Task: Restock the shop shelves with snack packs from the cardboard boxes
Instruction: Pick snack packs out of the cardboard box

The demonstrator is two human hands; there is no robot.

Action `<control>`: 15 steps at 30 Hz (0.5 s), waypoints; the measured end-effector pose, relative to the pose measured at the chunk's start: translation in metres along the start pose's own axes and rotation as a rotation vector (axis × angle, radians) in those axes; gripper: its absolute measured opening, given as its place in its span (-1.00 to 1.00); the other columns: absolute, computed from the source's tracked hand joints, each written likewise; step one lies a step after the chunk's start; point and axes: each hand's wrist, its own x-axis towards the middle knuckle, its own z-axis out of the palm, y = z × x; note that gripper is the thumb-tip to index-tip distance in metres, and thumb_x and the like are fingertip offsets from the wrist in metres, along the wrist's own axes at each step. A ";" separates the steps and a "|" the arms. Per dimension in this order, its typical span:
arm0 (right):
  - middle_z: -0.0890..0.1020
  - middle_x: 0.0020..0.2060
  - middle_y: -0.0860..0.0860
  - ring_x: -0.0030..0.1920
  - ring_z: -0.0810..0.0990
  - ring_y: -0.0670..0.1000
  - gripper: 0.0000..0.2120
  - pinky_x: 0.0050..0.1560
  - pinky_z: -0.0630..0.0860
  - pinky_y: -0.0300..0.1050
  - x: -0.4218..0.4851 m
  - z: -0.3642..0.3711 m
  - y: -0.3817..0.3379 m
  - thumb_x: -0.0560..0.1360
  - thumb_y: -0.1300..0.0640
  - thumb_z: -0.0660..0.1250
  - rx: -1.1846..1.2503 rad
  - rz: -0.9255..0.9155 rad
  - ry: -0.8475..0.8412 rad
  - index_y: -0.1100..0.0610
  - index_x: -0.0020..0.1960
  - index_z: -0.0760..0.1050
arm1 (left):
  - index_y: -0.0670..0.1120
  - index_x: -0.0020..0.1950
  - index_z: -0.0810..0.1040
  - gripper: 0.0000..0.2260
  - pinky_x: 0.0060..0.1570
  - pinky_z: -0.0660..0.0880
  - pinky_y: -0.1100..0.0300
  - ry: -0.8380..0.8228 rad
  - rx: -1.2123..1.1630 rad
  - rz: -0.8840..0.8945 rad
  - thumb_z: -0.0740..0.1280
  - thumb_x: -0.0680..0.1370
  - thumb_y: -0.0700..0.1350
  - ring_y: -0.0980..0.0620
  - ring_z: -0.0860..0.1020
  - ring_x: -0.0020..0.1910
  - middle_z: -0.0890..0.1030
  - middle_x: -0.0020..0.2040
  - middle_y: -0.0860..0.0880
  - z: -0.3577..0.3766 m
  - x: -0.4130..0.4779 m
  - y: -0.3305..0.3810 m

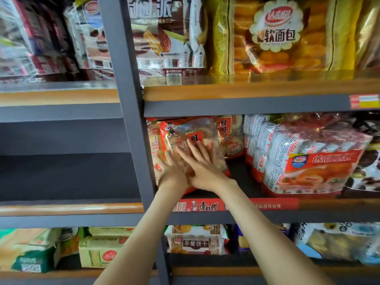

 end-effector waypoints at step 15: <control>-0.59 0.34 -0.17 0.45 -0.50 0.09 -0.12 0.33 -0.19 0.52 0.019 0.003 0.083 0.56 -0.21 0.21 -0.098 0.461 0.038 -0.28 0.41 -0.53 | 0.25 0.45 -0.45 -0.16 0.40 0.18 -0.17 0.106 -0.261 -0.073 0.21 0.63 -0.18 -0.40 -0.10 0.51 -0.33 0.47 -0.41 0.042 0.042 0.018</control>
